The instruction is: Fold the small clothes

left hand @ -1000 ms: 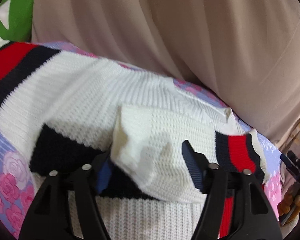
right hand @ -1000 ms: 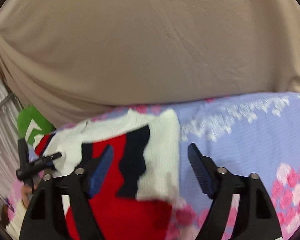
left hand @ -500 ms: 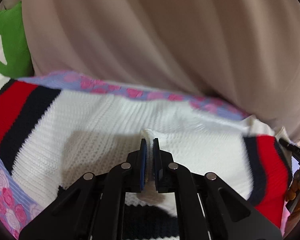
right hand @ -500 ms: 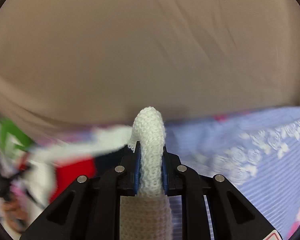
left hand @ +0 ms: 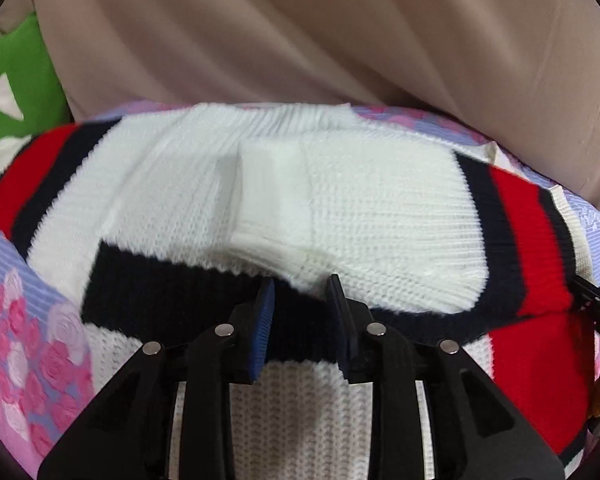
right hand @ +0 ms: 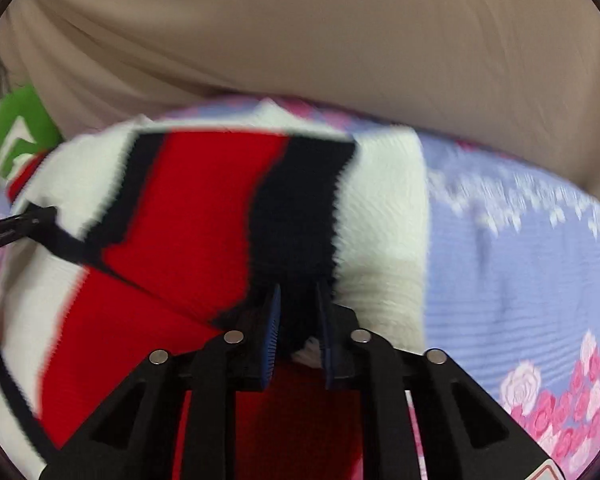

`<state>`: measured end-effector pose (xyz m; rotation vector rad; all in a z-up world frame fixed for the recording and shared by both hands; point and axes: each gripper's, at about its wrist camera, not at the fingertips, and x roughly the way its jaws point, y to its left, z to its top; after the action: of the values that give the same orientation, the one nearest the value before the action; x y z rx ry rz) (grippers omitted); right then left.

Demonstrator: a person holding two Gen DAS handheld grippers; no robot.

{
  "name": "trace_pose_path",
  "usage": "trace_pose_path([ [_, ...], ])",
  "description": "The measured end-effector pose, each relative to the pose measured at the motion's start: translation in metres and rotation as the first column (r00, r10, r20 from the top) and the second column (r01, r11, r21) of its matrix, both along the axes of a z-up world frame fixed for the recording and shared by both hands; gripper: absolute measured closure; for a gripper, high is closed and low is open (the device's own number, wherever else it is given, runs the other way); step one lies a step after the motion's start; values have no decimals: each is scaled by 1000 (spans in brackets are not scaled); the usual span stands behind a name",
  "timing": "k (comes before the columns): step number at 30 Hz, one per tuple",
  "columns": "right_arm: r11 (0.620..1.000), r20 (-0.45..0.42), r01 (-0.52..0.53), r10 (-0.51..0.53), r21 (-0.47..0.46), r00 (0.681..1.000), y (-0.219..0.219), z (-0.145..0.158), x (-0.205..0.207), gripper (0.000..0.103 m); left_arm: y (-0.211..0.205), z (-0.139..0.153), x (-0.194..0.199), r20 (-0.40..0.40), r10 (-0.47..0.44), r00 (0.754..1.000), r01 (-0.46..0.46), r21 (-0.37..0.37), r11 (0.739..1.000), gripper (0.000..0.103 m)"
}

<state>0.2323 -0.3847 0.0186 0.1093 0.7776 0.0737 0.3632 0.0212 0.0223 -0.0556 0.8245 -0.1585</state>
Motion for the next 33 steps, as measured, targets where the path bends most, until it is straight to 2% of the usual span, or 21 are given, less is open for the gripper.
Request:
trace_pose_path([
  [1, 998, 0, 36, -36, 43, 999, -11, 6, -5, 97, 2, 1, -2, 5, 3, 1000, -3, 10, 1000, 78],
  [3, 996, 31, 49, -52, 72, 998, -18, 18, -14, 95, 4, -1, -5, 8, 11, 1000, -11, 6, 1000, 78],
  [4, 997, 45, 53, -56, 58, 997, -7, 14, -21, 90, 3, -2, -6, 15, 15, 1000, -15, 12, 1000, 78],
  [5, 998, 37, 55, -56, 31, 998, -3, 10, -18, 90, 3, -1, -8, 18, 20, 1000, -21, 13, 1000, 78],
  [6, 998, 2, 57, -57, -5, 998, 2, 1, -14, 91, 4, 0, -9, 19, 25, 999, -26, 8, 1000, 78],
  [7, 998, 14, 52, -51, -34, 999, 5, -8, -12, 95, 7, 0, -11, 20, 31, 999, -31, -6, 999, 78],
  [9, 995, 40, 71, -68, -65, 997, 15, 8, -26, 95, 33, 5, -23, 15, 56, 998, -55, -66, 996, 78],
  [11, 999, 68, 43, -43, -6, 997, 25, 17, -39, 80, 61, 12, -35, 0, 85, 996, -84, -130, 988, 77],
  [13, 997, 73, -29, 24, 67, 997, 36, 22, -57, 78, 100, 22, -45, -10, 164, 986, -164, -143, 976, 63],
  [14, 995, 69, -57, 52, 79, 996, 43, 23, -64, 74, 118, 26, -47, -11, 194, 981, -194, -160, 968, 46],
  [15, 993, 63, -87, 82, 84, 995, 51, 21, -68, 71, 139, 31, -48, -6, 230, 973, -228, -176, 958, 35],
  [16, 990, 57, -115, 111, 83, 992, 62, 18, -74, 68, 161, 36, -50, 1, 284, 959, -279, -186, 942, 35],
  [19, 983, 32, -175, 174, 48, 984, 79, 2, -95, 66, 232, 46, -44, -3, 443, 897, -433, -210, 876, 33],
  [22, 981, 40, -192, 192, -17, 981, 92, -1, -101, 62, 288, 46, -32, -41, 534, 845, -525, -256, 812, 33],
  [23, 982, 45, -188, 188, -13, 981, 92, 0, -100, 56, 306, 42, -26, -60, 559, 827, -552, -277, 787, 33],
  [25, 985, 42, -172, 171, 14, 984, 83, -2, -107, 55, 330, 35, -19, -89, 613, 785, -608, -300, 735, 33],
  [27, 988, 53, -143, 140, 63, 989, 70, 0, -107, 55, 333, 31, -23, -110, 632, 767, -627, -337, 702, 35],
  [28, 988, 59, -127, 122, 85, 991, 61, 4, -105, 55, 325, 31, -29, -110, 624, 774, -614, -374, 696, 35],
  [29, 990, 68, -105, 99, 95, 993, 54, 7, -100, 55, 312, 34, -32, -91, 602, 794, -586, -382, 715, 35],
  [31, 995, 101, -27, 18, 93, 995, 33, 22, -91, 54, 266, 45, -37, -32, 527, 849, -509, -316, 801, 35],
  [33, 993, 125, 27, -41, 111, 991, 14, 37, -72, 44, 210, 58, -37, 29, 407, 913, -385, -269, 883, 34],
])
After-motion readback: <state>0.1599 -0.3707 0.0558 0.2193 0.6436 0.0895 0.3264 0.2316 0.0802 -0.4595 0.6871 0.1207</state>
